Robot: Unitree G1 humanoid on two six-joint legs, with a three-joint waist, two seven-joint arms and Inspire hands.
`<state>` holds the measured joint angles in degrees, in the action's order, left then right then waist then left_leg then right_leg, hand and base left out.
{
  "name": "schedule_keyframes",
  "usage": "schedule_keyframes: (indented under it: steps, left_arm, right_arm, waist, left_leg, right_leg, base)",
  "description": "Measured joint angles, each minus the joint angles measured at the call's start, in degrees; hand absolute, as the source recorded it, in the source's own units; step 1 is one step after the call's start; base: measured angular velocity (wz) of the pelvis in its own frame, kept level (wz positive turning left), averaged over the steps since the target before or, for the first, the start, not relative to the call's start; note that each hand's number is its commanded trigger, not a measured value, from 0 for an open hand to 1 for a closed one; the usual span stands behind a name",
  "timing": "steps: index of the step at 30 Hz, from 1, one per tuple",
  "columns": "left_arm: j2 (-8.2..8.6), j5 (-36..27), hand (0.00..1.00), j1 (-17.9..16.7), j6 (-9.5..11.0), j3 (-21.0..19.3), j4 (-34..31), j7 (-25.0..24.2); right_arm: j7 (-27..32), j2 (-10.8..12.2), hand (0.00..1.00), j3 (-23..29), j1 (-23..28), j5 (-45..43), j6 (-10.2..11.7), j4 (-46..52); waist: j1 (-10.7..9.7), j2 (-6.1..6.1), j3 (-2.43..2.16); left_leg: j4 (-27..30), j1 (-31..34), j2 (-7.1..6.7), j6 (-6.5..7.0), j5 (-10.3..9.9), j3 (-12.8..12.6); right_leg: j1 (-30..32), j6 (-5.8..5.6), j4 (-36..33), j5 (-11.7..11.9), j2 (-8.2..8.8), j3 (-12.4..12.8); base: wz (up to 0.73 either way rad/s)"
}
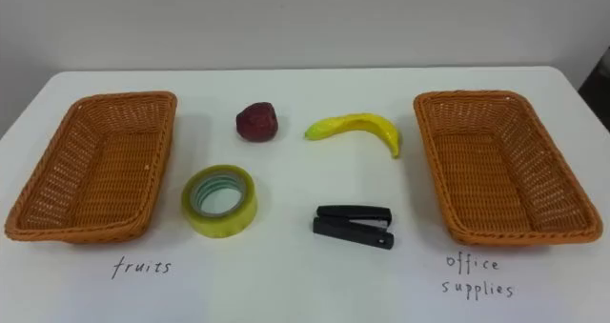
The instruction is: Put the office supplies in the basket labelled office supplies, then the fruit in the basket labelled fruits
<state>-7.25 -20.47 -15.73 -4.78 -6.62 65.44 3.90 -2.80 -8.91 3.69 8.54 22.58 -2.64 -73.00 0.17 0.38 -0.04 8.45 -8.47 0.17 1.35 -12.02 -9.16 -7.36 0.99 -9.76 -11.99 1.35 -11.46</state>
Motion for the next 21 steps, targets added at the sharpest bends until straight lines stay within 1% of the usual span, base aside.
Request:
schedule_keyframes:
  steps: [2, 7, 11, 13, 17, 21]
  left_arm:
    - [0.0, 0.2, 0.0, 0.0, 0.0, 0.0, -0.1, 0.6]
    - [-0.03, 0.2, 0.0, 1.0, -0.2, 0.1, -0.1, 0.6]
    - [-0.05, -0.1, 0.0, 1.5, -0.8, 0.2, -0.8, 0.2]
    - [-0.05, -0.1, 0.0, 1.8, -1.2, 0.2, -0.8, -0.2]
    - [-0.06, -0.2, 0.0, 1.7, -1.2, 0.1, -0.8, -1.1]
    - [-0.07, -0.2, 0.0, 1.4, -1.4, 0.0, -0.8, -1.1]
  right_arm:
    - [0.1, 0.2, 0.0, 0.0, 0.1, 0.1, 0.0, 0.0]
    - [0.2, 0.2, 0.0, -0.2, -0.2, 0.6, -0.1, -0.5]
    - [0.1, 0.1, 0.0, -0.2, -0.3, 1.3, -1.3, -0.5]
    - [0.0, 0.1, 0.0, -0.2, -0.3, 1.6, -1.3, -0.6]
    - [0.2, 0.1, 0.0, -0.1, -0.3, 2.4, -2.2, -0.7]
    - [1.1, 0.1, 0.0, 0.1, 0.3, 3.0, -2.5, -0.6]
  waist:
    - [0.0, -0.3, 0.0]
    - [0.0, -0.34, 0.03]
    - [0.0, -0.29, 0.05]
    - [-0.1, -0.28, 0.06]
    - [-0.1, -0.27, 0.08]
    - [-0.1, -0.2, 0.13]
  left_leg:
    - [0.0, 0.0, 0.0, 0.0, 0.0, 0.1]
    - [0.0, 0.1, 0.0, 0.05, 0.0, 0.1]
    - [-0.1, -0.1, 0.01, 0.05, 0.0, 0.0]
    - [-0.2, -0.1, 0.02, 0.05, 0.0, 0.0]
    - [-0.2, -0.2, 0.01, 0.06, 0.0, 0.0]
    - [-0.2, -0.2, 0.03, 0.06, 0.0, 0.0]
  right_leg:
    - [0.0, 0.0, 0.0, 0.0, -0.01, 0.0]
    - [0.0, -0.02, 0.0, 0.0, -0.01, 0.0]
    - [0.0, -0.02, 0.0, 0.0, -0.06, 0.2]
    - [0.0, -0.02, 0.0, 0.0, -0.08, 0.3]
    - [-0.1, -0.02, 0.0, 0.0, -0.08, 0.3]
    - [0.0, -0.02, 0.0, 0.0, -0.12, 0.3]
  base:
    - [0.0]
    - [0.0]
    - [0.0]
    - [0.0]
    - [0.0]
    - [0.0]
